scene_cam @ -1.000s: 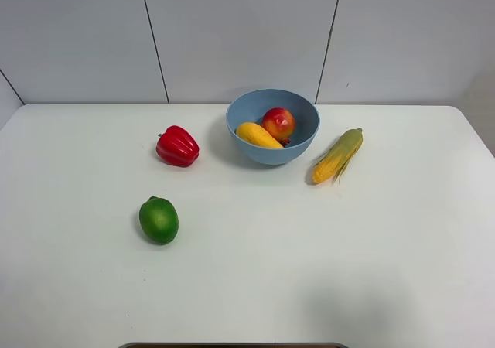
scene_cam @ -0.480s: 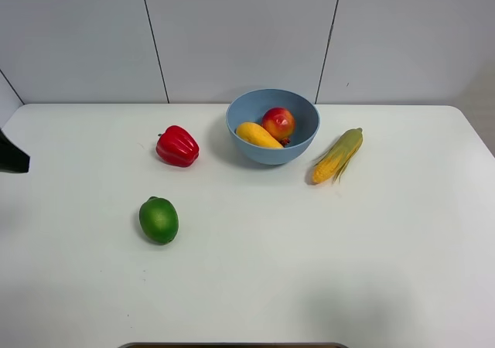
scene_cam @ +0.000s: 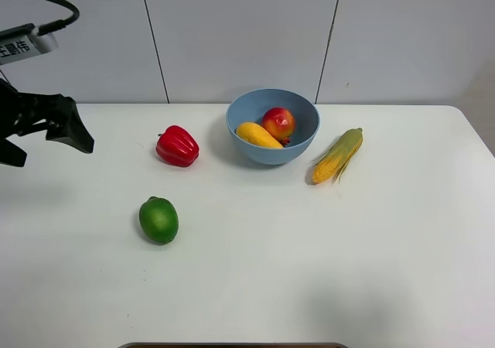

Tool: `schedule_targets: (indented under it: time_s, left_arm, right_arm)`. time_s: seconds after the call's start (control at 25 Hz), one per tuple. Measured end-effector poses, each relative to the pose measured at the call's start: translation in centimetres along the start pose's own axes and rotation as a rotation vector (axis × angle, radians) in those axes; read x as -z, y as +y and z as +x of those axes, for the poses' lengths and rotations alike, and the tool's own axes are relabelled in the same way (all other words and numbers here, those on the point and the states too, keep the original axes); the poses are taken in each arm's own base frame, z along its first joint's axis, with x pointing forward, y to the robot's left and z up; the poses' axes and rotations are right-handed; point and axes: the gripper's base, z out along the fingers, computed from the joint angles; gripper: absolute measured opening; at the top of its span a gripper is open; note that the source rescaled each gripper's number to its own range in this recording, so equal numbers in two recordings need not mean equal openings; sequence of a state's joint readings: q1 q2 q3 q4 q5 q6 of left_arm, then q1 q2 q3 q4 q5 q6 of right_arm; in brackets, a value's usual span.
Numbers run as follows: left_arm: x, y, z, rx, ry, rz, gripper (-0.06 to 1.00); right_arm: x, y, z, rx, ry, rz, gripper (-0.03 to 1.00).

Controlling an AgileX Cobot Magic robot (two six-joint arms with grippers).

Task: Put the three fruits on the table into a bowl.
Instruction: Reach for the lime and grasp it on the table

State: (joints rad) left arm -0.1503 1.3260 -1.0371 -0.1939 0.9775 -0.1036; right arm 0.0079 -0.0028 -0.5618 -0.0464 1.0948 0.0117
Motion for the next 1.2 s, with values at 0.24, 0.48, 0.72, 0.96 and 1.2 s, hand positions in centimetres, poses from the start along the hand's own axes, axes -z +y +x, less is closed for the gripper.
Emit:
schedule_targets:
  time_s: [0.24, 0.48, 0.72, 0.96, 1.2]
  left_arm:
    - [-3.4, -3.6, 0.3, 0.025, 0.062, -0.018, 1.00]
    - [-7.1, -6.6, 1.1, 0.030, 0.126, -0.019, 1.00]
    - [-10.6, -8.0, 1.9, 0.042, 0.190, -0.047, 1.00]
    - [-13.2, -8.1, 2.2, 0.056, 0.241, -0.080, 1.00]
    - [-14.9, -8.0, 2.2, 0.063, 0.238, -0.083, 1.00]
  right_arm:
    - [0.0, 0.0, 0.0, 0.000, 0.000, 0.000, 0.89]
    - [0.0, 0.0, 0.0, 0.000, 0.000, 0.000, 0.89]
    - [0.0, 0.0, 0.0, 0.000, 0.000, 0.000, 0.89]
    - [0.0, 0.0, 0.0, 0.000, 0.000, 0.000, 0.89]
    - [0.0, 0.0, 0.0, 0.000, 0.000, 0.000, 0.89]
